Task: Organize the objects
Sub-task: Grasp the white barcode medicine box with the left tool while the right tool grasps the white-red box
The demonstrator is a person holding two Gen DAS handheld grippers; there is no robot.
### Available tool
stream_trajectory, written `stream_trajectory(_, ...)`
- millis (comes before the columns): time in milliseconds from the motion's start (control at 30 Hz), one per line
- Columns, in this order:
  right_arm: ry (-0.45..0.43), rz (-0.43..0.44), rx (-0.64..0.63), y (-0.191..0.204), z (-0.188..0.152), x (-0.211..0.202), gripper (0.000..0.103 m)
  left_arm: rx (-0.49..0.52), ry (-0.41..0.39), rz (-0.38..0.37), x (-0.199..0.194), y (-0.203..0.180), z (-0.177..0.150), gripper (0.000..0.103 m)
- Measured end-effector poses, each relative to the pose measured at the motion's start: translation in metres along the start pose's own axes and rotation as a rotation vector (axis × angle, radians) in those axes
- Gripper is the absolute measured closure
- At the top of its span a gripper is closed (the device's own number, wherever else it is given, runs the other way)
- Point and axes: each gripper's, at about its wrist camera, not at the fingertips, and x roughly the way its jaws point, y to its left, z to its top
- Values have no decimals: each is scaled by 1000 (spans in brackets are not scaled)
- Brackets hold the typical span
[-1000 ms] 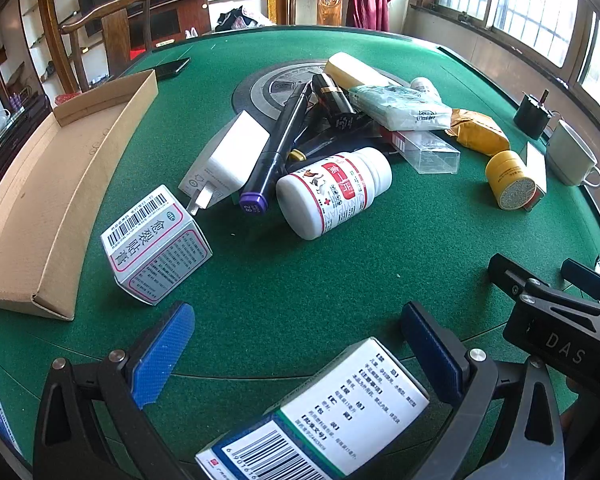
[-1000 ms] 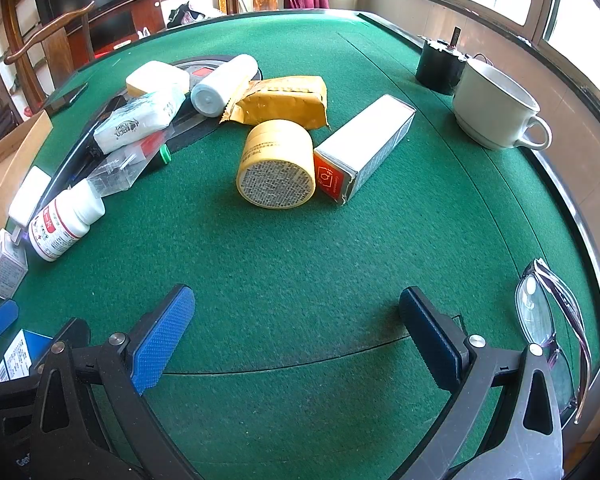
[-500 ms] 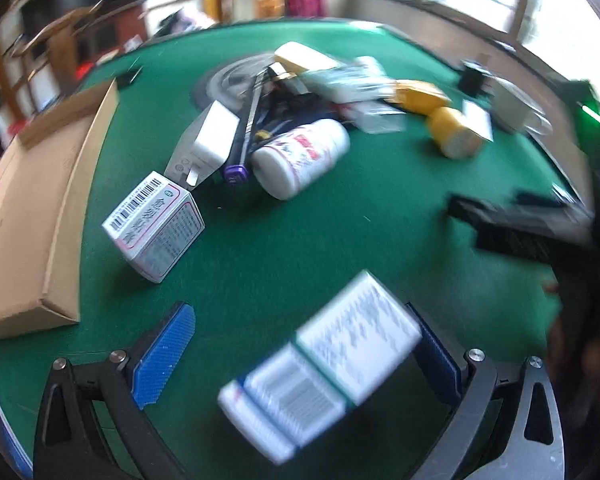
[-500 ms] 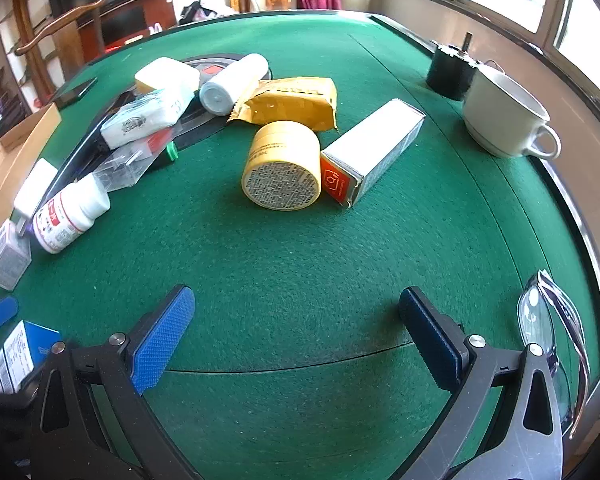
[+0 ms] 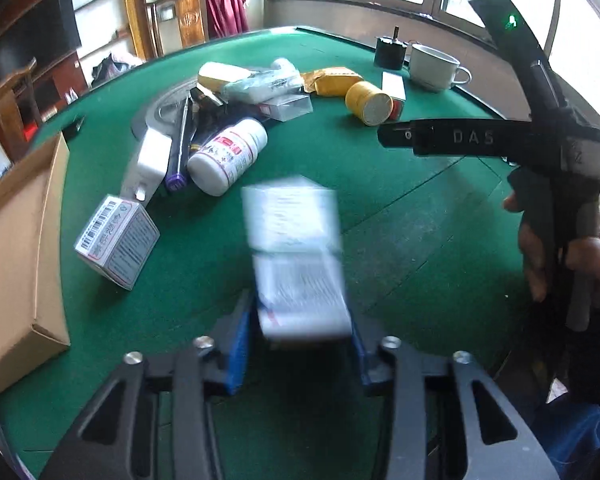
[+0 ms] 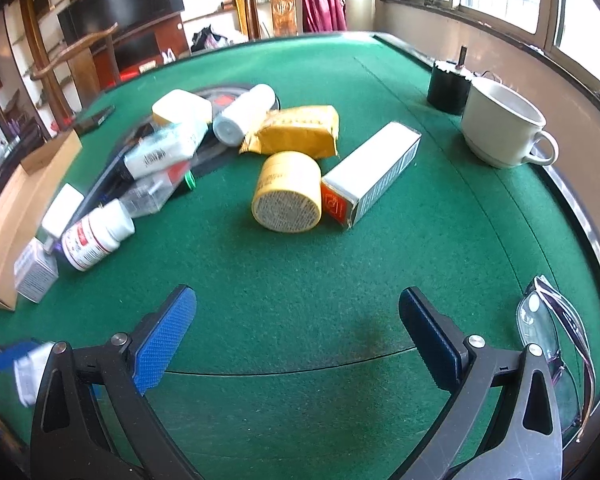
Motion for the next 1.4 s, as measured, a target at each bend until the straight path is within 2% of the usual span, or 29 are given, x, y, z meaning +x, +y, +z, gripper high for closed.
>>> stream_trajectory(133, -63, 19, 23, -5, -2, -12, 1, -10, -3, -3, 0, -3, 0, 69)
stream_trajectory(267, -174, 74, 72, -18, -3, -33, 1, -91, -6, -7, -4, 6, 8, 68)
stream_trajectory(333, -205, 104, 122, -30, -1, -40, 1, -77, -23, 7, -10, 6, 11, 67)
stream_trajectory(433, -182, 158, 149, -47, 9, -40, 1, -56, -26, 13, -8, 2, 19, 53)
stream_trajectory(467, -182, 187, 150, -50, 12, -41, 1, -49, -25, 22, -6, 0, 21, 44)
stream_trajectory(533, -189, 221, 137, -52, 20, -41, 1, -48, -19, 48, 2, -2, 27, 42)
stream_trajectory(567, -189, 208, 137, -53, 23, -42, 1, -46, -15, 47, 5, -2, 28, 42)
stream_trajectory(633, -172, 185, 150, -57, 32, -43, 2, -44, 4, 46, 13, -4, 30, 47)
stream_trajectory(667, -166, 202, 177, -61, 36, -42, 3, -42, 12, 56, 16, -5, 30, 59)
stream_trajectory(700, -150, 216, 217, -68, 43, -38, 11, -38, 18, 66, 19, -6, 30, 66)
stream_trajectory(733, -125, 204, 239, -72, 49, -32, 23, -41, 10, 61, 18, -6, 30, 67)
stream_trajectory(800, -75, 185, 263, -79, 61, -19, 32, -56, 13, 51, 20, -3, 31, 69)
stream_trajectory(867, -36, 181, 293, -84, 69, -5, 32, -69, 10, 51, 21, 0, 32, 69)
stream_trajectory(1100, 76, 89, 297, -73, 92, 35, 32, -68, 0, 55, 24, 0, 35, 68)
stream_trajectory(1167, 104, 21, 257, -66, 96, 47, 32, -67, -6, 53, 24, 1, 34, 68)
stream_trajectory(1267, 138, -30, 238, -64, 92, 60, 35, -66, -15, 54, 24, 1, 34, 68)
stream_trajectory(1300, 124, -50, 221, -63, 91, 60, 46, -66, -18, 54, 25, 1, 35, 68)
stream_trajectory(1333, 118, -63, 207, -62, 90, 60, 69, -68, -18, 54, 25, 1, 36, 68)
stream_trajectory(1367, 114, -51, 206, -61, 88, 59, 78, -70, -20, 51, 26, 2, 37, 68)
stream_trajectory(1400, 103, -34, 192, -61, 86, 59, 78, -72, -23, 51, 27, 3, 38, 68)
